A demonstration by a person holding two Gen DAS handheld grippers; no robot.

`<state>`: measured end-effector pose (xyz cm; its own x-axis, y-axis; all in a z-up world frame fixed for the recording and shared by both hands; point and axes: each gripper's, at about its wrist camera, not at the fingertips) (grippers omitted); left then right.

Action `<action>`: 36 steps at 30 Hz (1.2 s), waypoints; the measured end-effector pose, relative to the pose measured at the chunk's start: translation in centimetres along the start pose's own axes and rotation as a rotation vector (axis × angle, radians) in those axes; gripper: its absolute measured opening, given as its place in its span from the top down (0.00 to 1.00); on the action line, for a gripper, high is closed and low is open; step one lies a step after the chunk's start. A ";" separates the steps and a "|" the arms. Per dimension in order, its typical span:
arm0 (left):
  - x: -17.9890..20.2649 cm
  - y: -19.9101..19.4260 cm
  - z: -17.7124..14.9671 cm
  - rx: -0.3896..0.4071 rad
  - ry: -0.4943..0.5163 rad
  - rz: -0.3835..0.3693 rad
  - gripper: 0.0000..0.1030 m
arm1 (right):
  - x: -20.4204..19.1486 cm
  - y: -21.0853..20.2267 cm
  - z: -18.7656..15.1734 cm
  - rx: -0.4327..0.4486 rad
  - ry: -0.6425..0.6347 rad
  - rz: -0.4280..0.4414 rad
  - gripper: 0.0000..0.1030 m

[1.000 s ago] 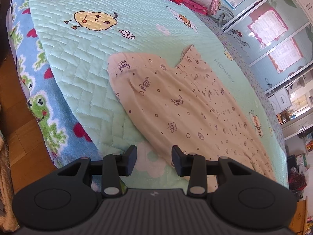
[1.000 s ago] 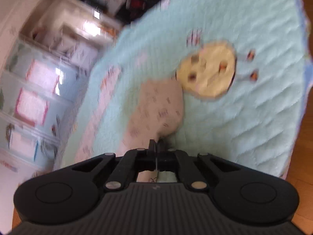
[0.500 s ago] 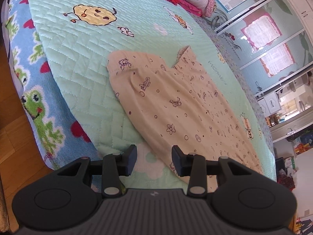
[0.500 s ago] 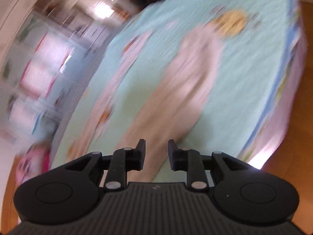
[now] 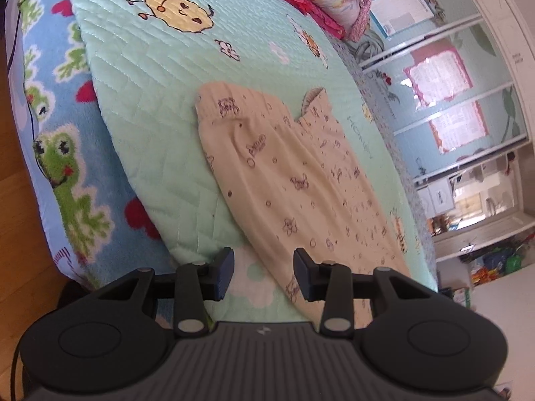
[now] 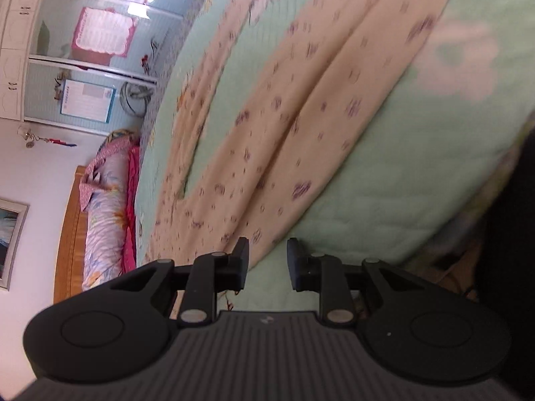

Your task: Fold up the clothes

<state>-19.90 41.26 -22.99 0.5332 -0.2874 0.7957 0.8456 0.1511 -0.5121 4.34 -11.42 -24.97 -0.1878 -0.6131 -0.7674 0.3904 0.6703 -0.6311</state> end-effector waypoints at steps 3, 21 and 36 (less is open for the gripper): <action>-0.5 0.5 0.7 0.017 -0.036 -0.016 0.60 | 0.1 0.8 0.0 -0.002 0.034 0.021 0.74; 2.1 -3.4 1.8 0.100 0.057 -0.048 1.00 | -2.5 -3.2 -1.1 0.075 -0.053 0.063 0.99; -1.5 -3.7 2.1 0.039 0.030 0.033 0.82 | -1.1 -4.6 -1.3 0.038 -0.088 -0.035 0.85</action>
<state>-23.80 43.15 -21.57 0.5599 -0.3094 0.7686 0.8285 0.1977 -0.5239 1.54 -13.26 -21.35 -0.1223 -0.6714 -0.7309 0.4188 0.6327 -0.6513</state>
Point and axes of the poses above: each gripper's, at about its wrist camera, not at the fingertips, and y roughly the way its jaws point, x to its right, z to its top, and after that the axes turned 6 degrees about -z, right-handed
